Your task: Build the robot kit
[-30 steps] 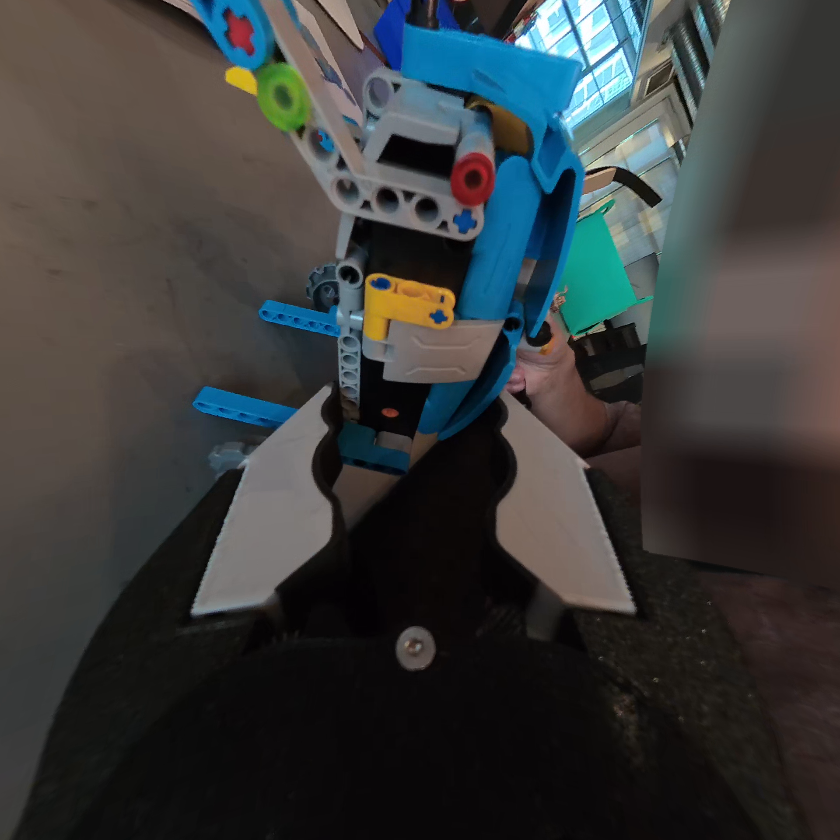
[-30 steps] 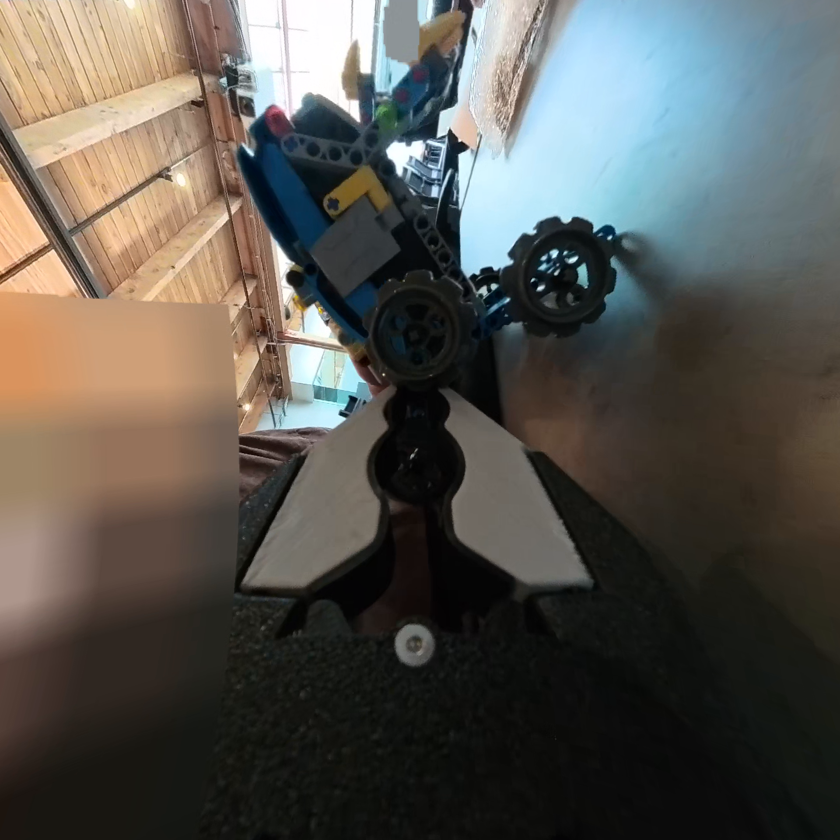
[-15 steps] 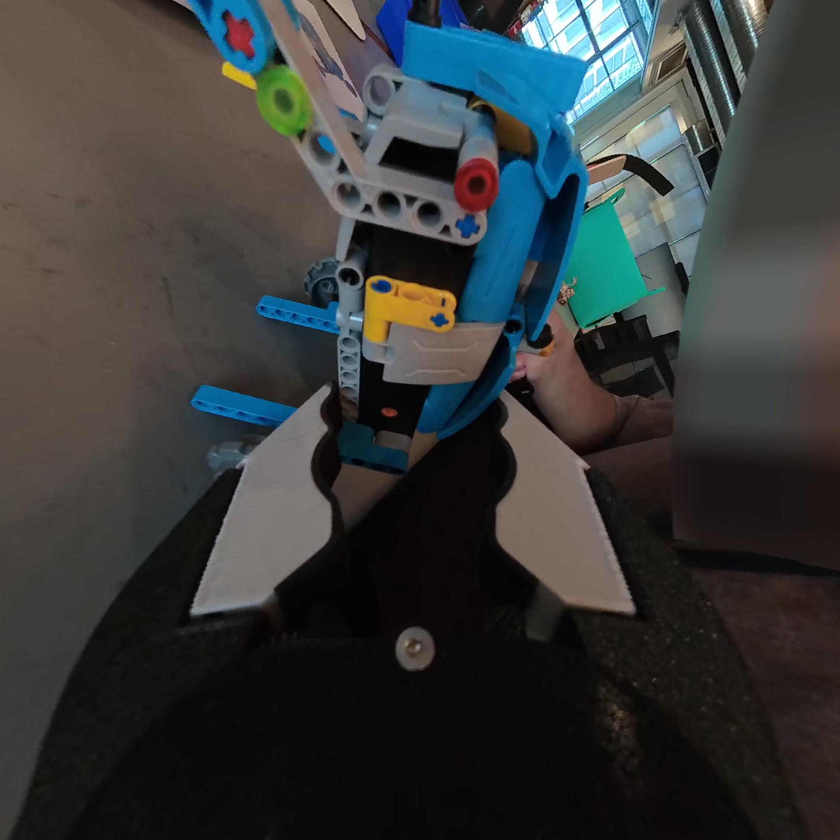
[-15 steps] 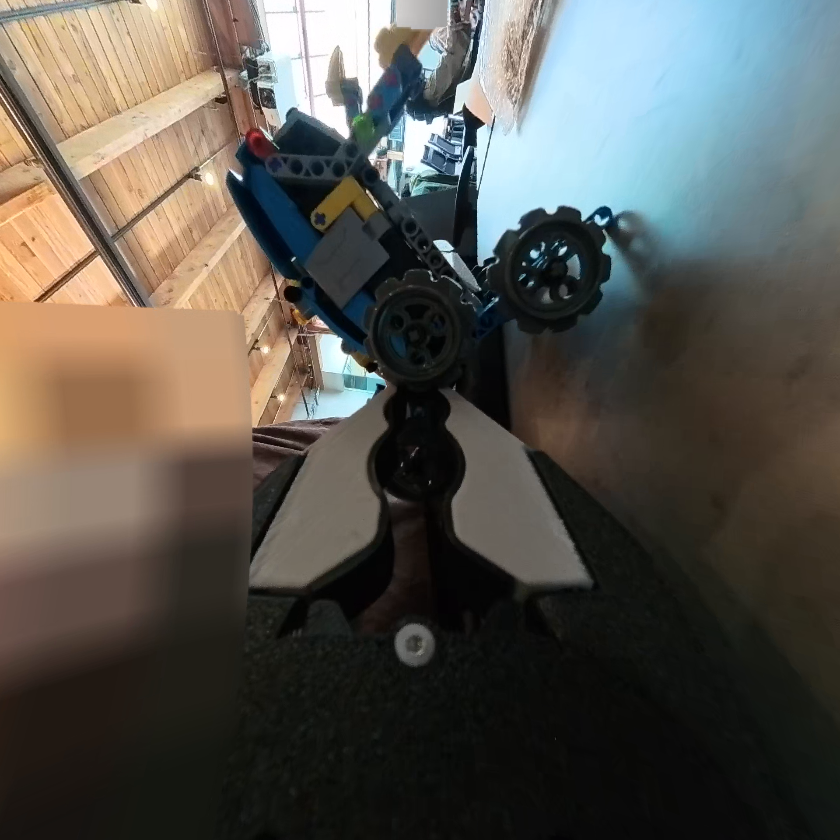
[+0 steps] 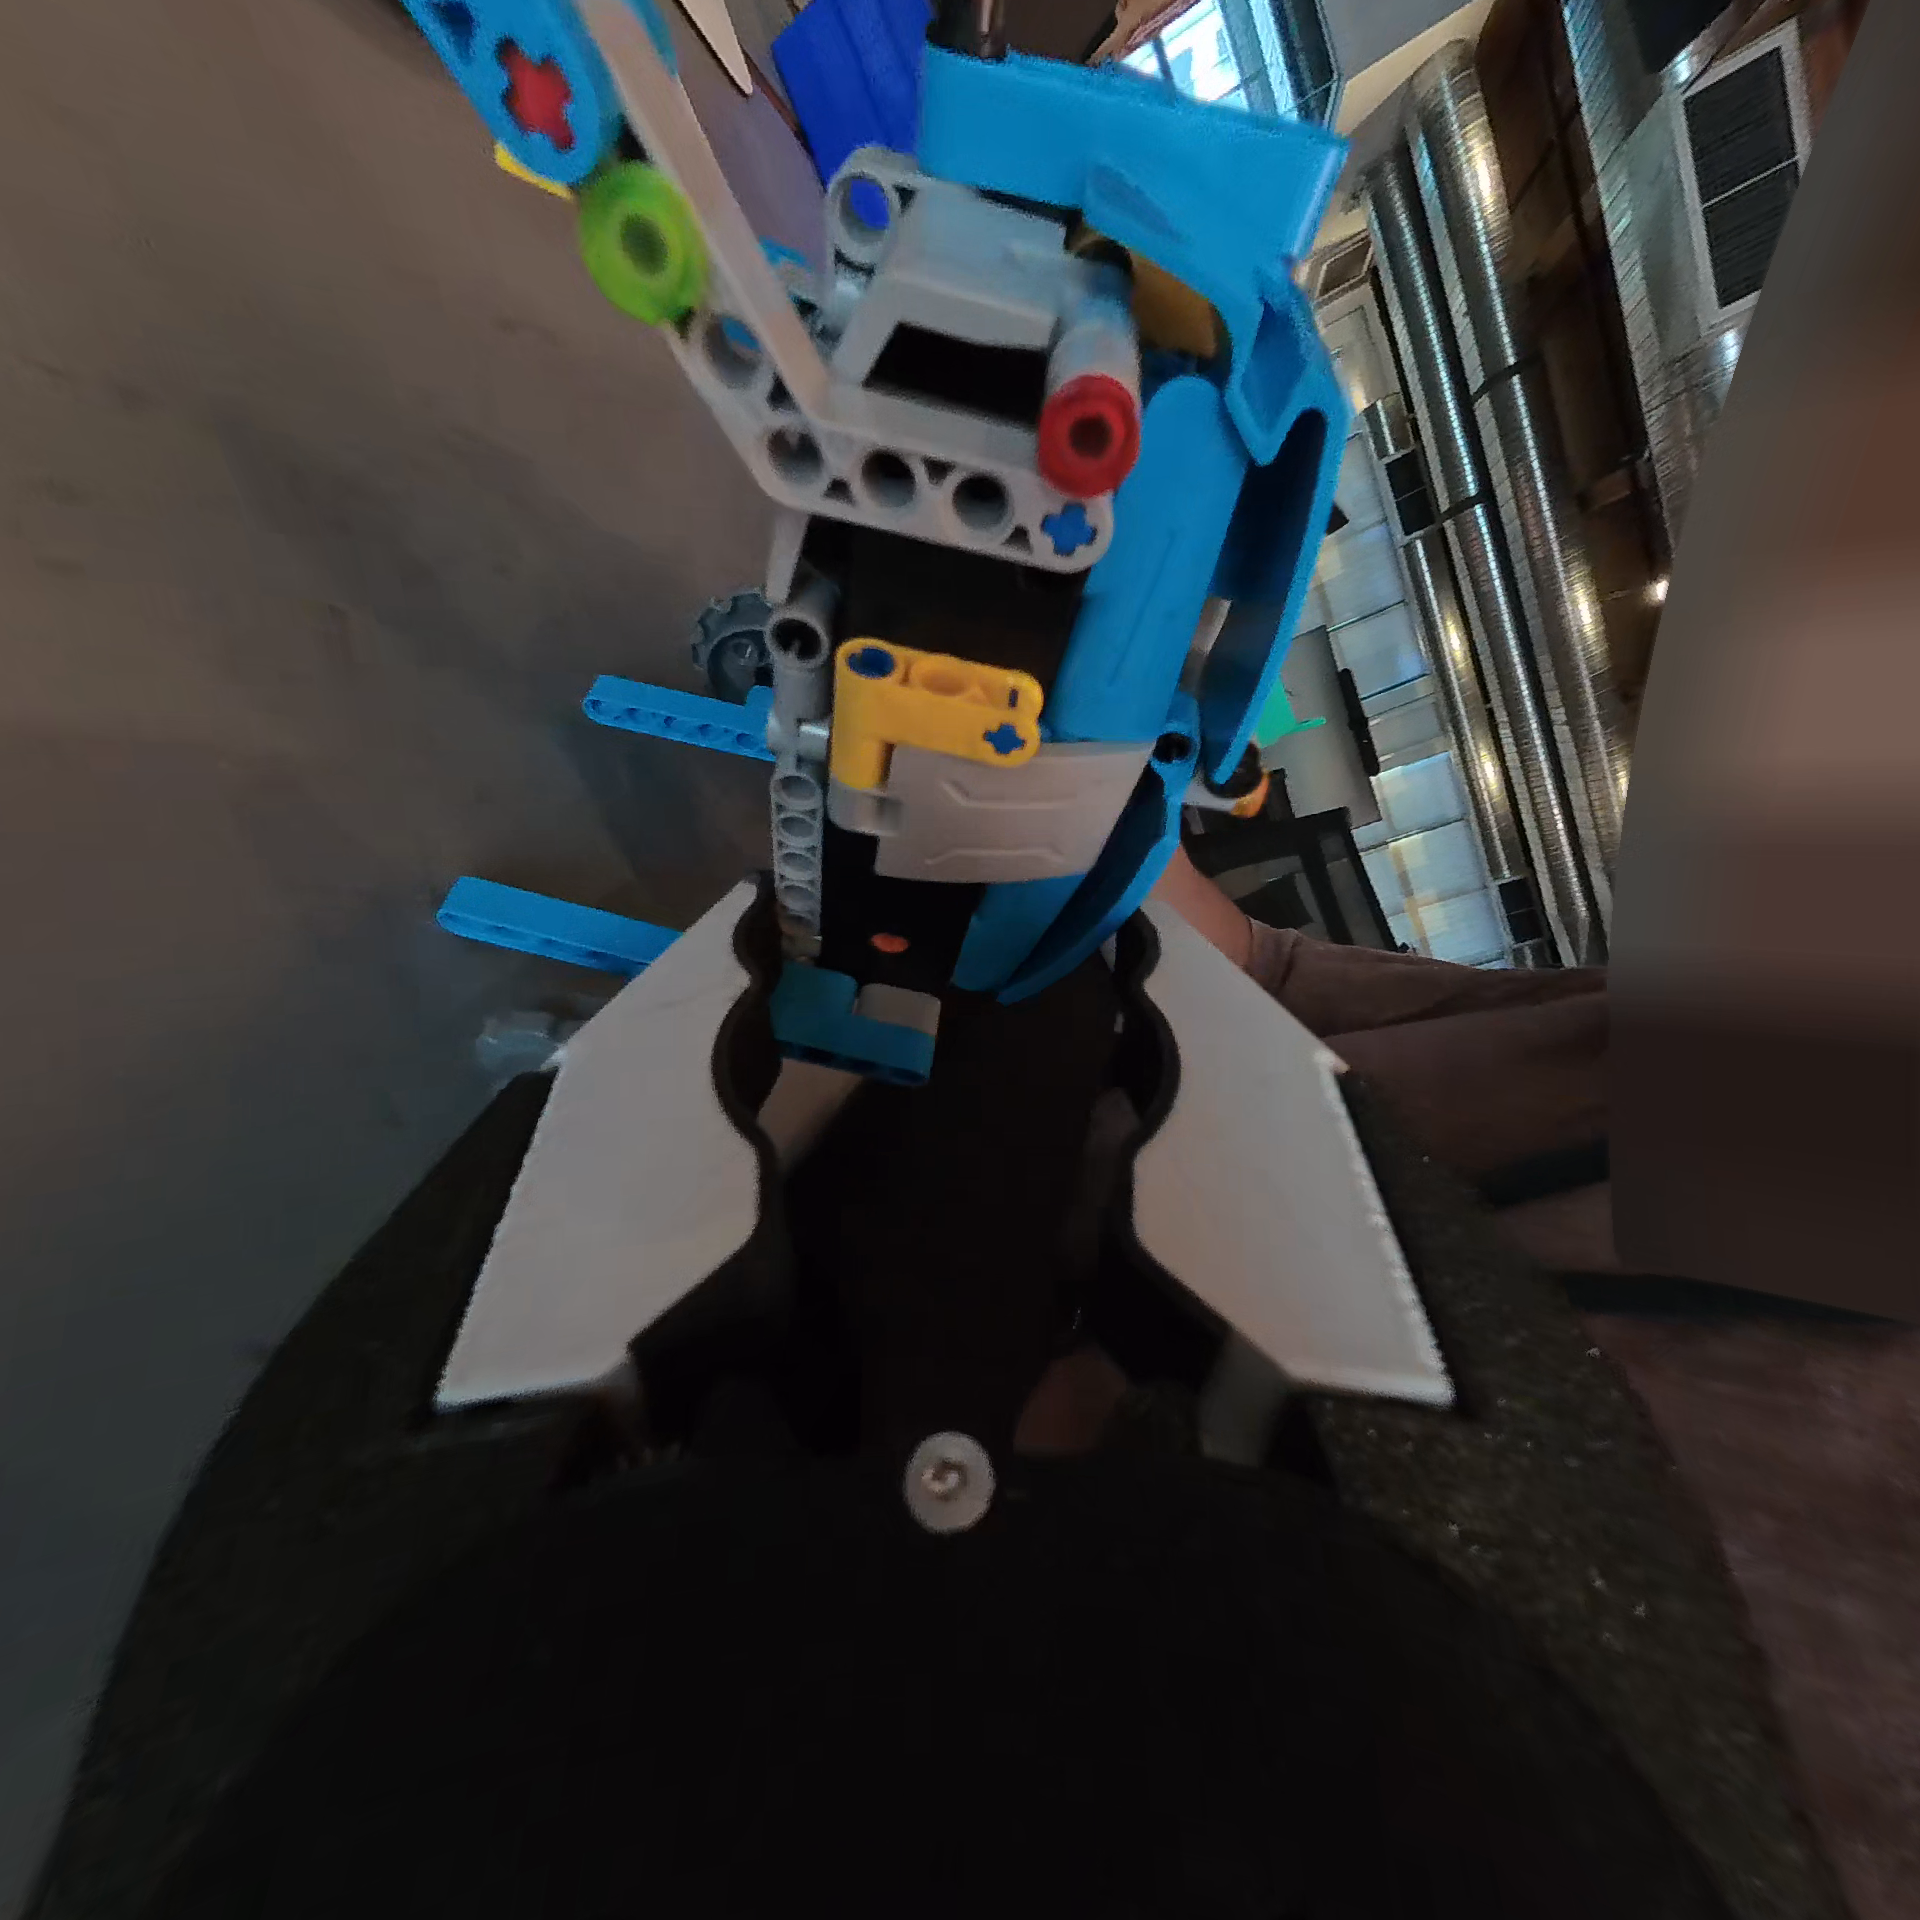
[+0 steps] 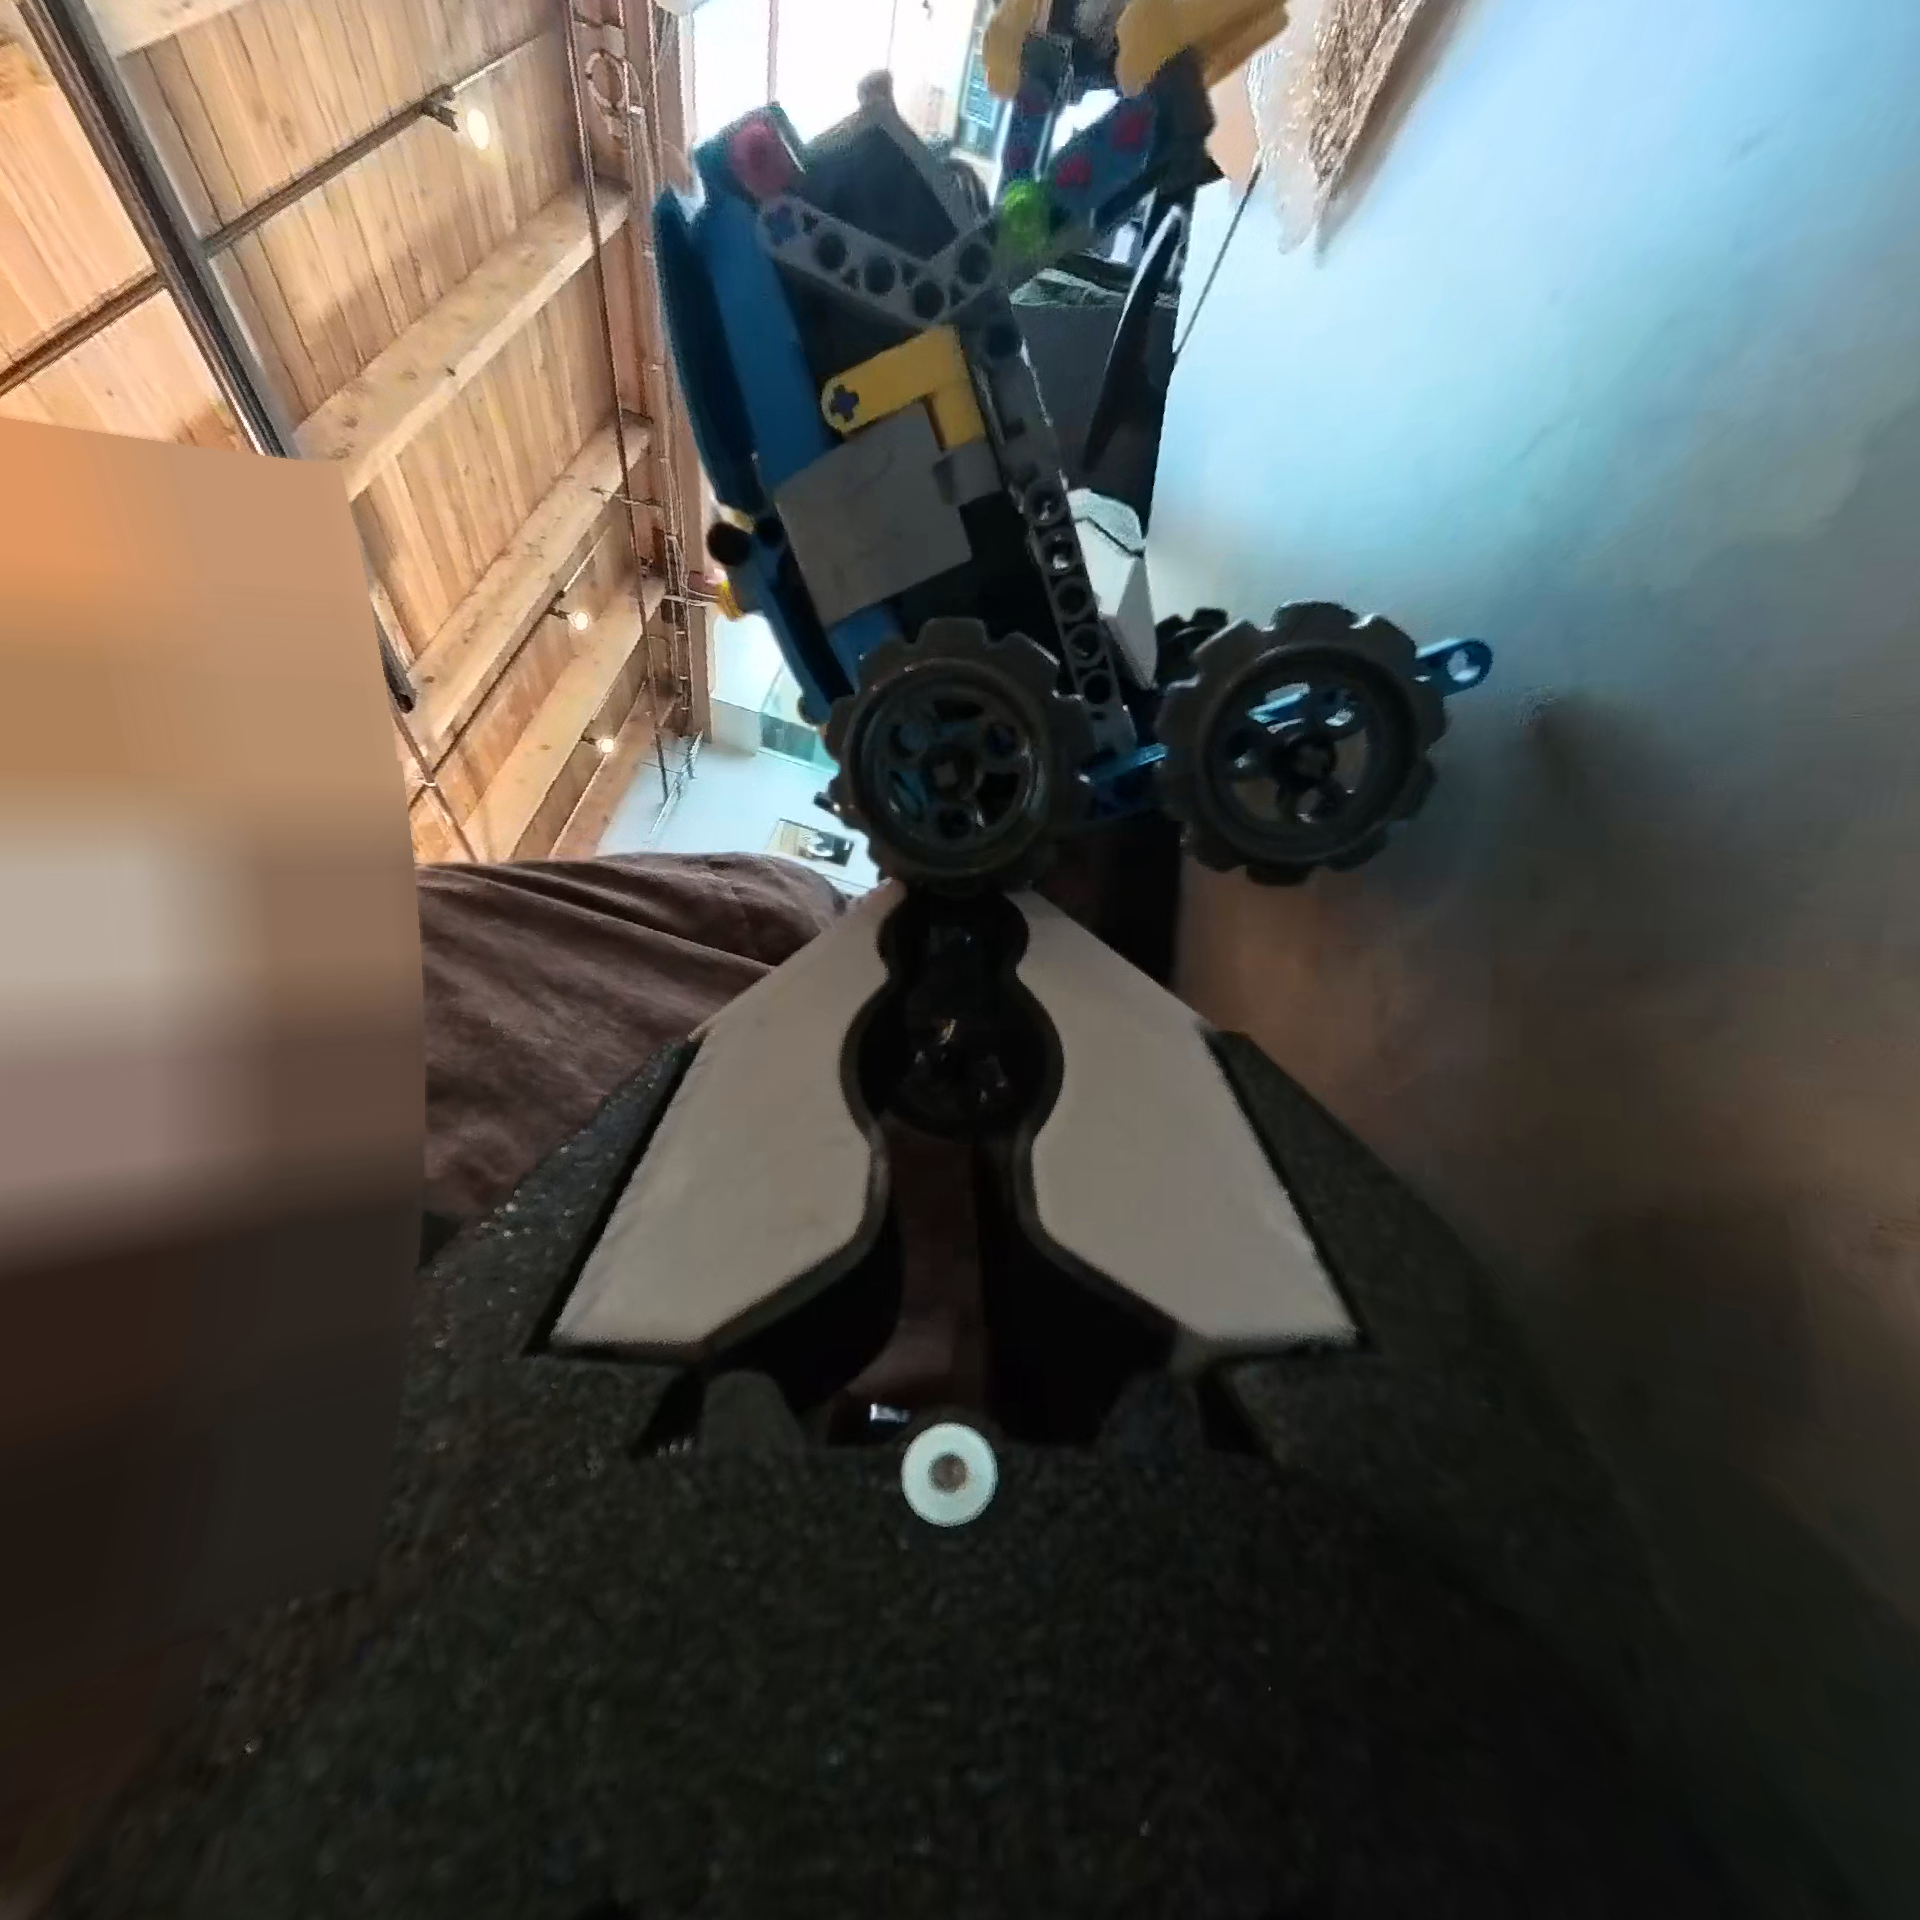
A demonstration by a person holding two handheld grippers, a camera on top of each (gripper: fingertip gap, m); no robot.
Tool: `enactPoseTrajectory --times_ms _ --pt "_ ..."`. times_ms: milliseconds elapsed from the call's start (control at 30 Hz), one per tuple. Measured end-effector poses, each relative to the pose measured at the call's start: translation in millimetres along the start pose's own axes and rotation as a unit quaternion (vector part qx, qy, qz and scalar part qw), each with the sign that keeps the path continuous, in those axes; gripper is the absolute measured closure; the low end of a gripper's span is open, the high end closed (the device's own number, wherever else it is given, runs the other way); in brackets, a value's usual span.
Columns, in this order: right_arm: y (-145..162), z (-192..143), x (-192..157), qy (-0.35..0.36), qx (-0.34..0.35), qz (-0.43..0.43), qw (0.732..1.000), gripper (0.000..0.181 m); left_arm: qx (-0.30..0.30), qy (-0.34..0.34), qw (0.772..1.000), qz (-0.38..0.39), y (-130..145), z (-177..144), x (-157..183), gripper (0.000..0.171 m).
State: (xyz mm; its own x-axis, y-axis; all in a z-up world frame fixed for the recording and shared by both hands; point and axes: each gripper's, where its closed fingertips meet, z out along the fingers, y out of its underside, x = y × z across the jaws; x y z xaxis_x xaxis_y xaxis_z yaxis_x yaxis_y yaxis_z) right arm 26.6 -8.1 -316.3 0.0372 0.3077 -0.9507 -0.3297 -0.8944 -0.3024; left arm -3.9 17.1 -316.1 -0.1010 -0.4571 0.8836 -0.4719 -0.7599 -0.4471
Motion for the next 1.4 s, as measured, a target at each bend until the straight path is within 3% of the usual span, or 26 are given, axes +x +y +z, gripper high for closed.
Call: enactPoseTrajectory --times_ms 167,333,567,767,933,1167,1300,1400 --pt "3.1 -0.7 -4.8 -0.01 -0.018 -0.003 1.0 0.171 0.014 0.002 1.0 -0.004 -3.9 -1.9 0.3 0.107" --pt "6.7 -10.1 -13.4 0.019 -0.035 -0.081 0.996 0.172 0.032 0.008 0.999 -0.041 -18.1 -4.6 -1.0 0.108" --pt "4.2 -26.3 -43.5 -0.012 0.017 -0.147 0.989 0.172 0.003 0.027 0.981 -0.191 -36.0 -8.2 -6.1 0.11" --pt "2.0 -36.7 -54.8 -0.013 0.049 -0.167 0.985 0.172 -0.054 0.03 0.964 -0.26 -32.0 -4.6 -10.8 0.118" --pt "1.1 -40.5 -54.7 -0.008 0.054 -0.17 0.984 0.173 -0.064 0.017 0.968 -0.242 -30.3 -6.3 -11.0 0.118" --pt "0.2 -41.7 -52.2 -0.006 0.058 -0.164 0.985 0.172 -0.044 -0.016 0.987 -0.154 -23.8 -20.3 -9.8 0.102" --pt "2.5 -37.5 -49.3 -0.004 0.052 -0.16 0.986 0.172 -0.032 0.002 0.991 -0.133 -19.4 -24.9 -1.2 0.101" --pt "-1.5 -39.4 -47.4 0.005 0.065 -0.165 0.984 0.173 -0.024 -0.038 0.994 -0.097 -13.5 -33.1 -11.5 0.102"
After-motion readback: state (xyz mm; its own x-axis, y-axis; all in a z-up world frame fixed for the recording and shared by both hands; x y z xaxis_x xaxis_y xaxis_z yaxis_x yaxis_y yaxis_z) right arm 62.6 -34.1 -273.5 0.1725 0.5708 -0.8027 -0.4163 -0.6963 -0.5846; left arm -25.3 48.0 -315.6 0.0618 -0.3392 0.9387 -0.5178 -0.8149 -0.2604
